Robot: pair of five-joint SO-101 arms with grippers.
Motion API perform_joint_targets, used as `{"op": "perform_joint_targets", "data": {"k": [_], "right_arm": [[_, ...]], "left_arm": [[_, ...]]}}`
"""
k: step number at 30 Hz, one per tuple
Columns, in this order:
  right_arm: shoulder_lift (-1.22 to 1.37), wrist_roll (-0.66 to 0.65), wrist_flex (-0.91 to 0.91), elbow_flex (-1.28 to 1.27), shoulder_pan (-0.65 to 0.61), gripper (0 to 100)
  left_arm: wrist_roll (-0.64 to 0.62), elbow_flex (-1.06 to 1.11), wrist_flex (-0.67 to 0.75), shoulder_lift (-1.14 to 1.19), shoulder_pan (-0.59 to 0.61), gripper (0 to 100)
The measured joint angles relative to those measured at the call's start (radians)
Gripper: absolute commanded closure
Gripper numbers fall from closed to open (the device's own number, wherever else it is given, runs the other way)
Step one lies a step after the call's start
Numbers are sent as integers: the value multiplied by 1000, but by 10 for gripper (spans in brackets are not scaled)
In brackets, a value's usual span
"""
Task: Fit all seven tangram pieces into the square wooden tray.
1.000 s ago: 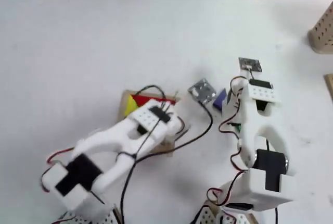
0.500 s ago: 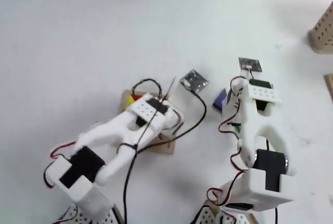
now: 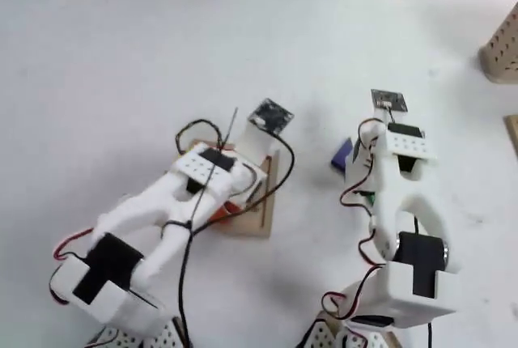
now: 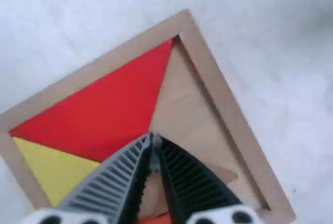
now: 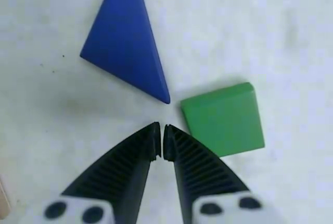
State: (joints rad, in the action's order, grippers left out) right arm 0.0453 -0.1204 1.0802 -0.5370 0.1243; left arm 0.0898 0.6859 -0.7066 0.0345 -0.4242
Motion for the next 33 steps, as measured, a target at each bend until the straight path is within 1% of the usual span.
{"op": "perform_joint_targets", "data": {"k": [5,9,15,19,21,28,33], "right_arm": [[0,0,0,0,0,978],[0,0,0,0,0,978],[0,0,0,0,0,978],[0,0,0,0,5,978],[0,0,-11,0,14,978],[0,0,-12,0,17,978],[0,0,-12,0,17,978]], "left_arm": [[0,0,0,-20,6,977],[0,0,0,-94,-2,977],[2,55,0,-178,-117,977],[72,129,0,-184,-222,977],[77,140,0,-184,-249,977],[77,147,0,-187,-250,977],[77,149,0,-187,-215,977]]}}
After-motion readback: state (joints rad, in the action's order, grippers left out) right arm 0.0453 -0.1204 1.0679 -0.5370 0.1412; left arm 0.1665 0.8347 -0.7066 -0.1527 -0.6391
